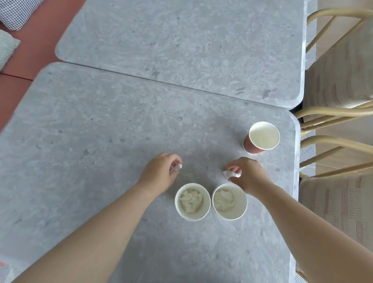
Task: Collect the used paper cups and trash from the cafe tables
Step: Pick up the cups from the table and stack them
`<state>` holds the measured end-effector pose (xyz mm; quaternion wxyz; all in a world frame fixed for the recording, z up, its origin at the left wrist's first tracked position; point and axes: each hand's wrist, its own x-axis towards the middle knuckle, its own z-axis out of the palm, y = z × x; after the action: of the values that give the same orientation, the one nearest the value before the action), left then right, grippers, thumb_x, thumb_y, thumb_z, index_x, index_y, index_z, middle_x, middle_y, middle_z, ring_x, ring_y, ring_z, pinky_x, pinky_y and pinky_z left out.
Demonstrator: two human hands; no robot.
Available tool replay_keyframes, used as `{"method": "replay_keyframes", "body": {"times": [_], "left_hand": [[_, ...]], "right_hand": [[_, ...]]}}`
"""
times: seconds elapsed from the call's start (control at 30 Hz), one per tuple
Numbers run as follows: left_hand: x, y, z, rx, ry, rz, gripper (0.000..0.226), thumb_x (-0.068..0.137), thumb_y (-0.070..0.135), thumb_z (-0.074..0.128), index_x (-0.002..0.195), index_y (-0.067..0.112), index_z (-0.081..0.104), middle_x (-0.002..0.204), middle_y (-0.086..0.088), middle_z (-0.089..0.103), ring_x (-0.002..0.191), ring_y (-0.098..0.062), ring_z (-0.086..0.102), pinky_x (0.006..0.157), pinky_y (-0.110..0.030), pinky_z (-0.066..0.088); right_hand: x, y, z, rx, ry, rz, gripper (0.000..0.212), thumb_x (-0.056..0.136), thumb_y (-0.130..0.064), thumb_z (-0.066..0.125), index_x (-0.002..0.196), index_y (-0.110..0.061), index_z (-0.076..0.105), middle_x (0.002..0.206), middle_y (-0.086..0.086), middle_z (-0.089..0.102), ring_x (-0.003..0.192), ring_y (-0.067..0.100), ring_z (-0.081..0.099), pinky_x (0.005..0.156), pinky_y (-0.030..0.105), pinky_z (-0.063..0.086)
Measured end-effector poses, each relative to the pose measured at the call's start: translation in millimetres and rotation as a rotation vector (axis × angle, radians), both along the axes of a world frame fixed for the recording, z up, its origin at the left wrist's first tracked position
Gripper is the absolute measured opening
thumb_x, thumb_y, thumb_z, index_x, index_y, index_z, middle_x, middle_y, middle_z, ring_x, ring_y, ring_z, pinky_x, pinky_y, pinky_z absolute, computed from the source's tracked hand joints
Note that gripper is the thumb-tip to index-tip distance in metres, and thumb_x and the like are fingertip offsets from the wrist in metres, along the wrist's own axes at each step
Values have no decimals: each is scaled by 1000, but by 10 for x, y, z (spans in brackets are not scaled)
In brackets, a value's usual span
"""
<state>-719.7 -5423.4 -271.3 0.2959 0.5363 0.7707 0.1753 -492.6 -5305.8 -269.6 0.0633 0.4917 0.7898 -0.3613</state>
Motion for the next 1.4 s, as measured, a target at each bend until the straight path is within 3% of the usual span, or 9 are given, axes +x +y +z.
{"method": "replay_keyframes", "body": {"times": [0.13, 0.33, 0.53, 0.67, 0.83, 1.0, 1.17, 1.27, 1.4], "left_hand": [[61, 13, 215, 104, -48, 18, 17, 80, 17, 64, 94, 26, 62, 88, 9, 61, 69, -6, 58, 67, -23, 48], [253, -15, 562, 162, -71, -76, 18, 79, 29, 66, 96, 35, 60, 85, 19, 58, 71, 1, 57, 68, -21, 48], [440, -152, 769, 146, -21, -213, 19, 74, 39, 70, 89, 38, 59, 83, 21, 57, 72, 2, 55, 67, -24, 48], [470, -296, 792, 77, 45, -246, 22, 73, 44, 70, 92, 38, 60, 79, 23, 53, 73, 1, 51, 67, -21, 45], [544, -412, 776, 38, 86, -261, 14, 80, 36, 65, 93, 35, 62, 82, 21, 54, 77, -1, 52, 68, -23, 44], [659, -477, 764, -15, 92, -303, 7, 82, 36, 59, 88, 31, 61, 92, 18, 63, 84, -1, 58, 66, -21, 44], [721, -447, 758, -81, 250, -394, 31, 74, 46, 67, 101, 33, 58, 103, 16, 61, 92, -10, 57, 69, -21, 39], [769, -426, 737, -86, 345, -411, 29, 78, 39, 63, 105, 31, 58, 109, 12, 62, 99, -17, 57, 73, -24, 39], [824, -385, 741, -43, 358, -374, 18, 83, 30, 56, 100, 28, 60, 104, 6, 66, 97, -22, 60, 70, -25, 38]], "right_hand": [[0, -23, 41, 38, 54, -60, 11, 78, -9, 63, 84, -16, 69, 81, -1, 62, 72, 14, 54, 66, 21, 40], [24, -123, 405, 205, 275, -180, 8, 79, -18, 67, 83, -24, 68, 79, -8, 63, 67, 5, 55, 59, 4, 37], [173, -536, 664, 226, 412, -125, 9, 78, -16, 67, 84, -23, 68, 80, -9, 62, 71, 4, 59, 63, 19, 50], [221, -740, 653, 164, 376, -102, 18, 76, -11, 67, 91, -20, 68, 90, -5, 62, 77, 10, 59, 70, 28, 53], [280, -854, 647, 226, 341, -97, 22, 77, -9, 61, 93, -22, 66, 95, -10, 59, 84, 12, 58, 73, 28, 51], [369, -962, 622, 319, 142, 178, 26, 81, -26, 58, 107, -23, 59, 108, -6, 60, 100, 17, 50, 79, 31, 45], [413, -978, 603, 314, 52, 244, 41, 81, -36, 62, 118, -23, 53, 117, -7, 56, 110, 18, 45, 88, 33, 43], [426, -976, 583, 297, 8, 240, 37, 81, -28, 63, 117, -22, 54, 116, -6, 55, 111, 18, 44, 84, 30, 42], [448, -965, 565, 319, 2, 186, 16, 88, -23, 53, 101, -20, 61, 106, -4, 58, 103, 19, 48, 69, 29, 42]]}}
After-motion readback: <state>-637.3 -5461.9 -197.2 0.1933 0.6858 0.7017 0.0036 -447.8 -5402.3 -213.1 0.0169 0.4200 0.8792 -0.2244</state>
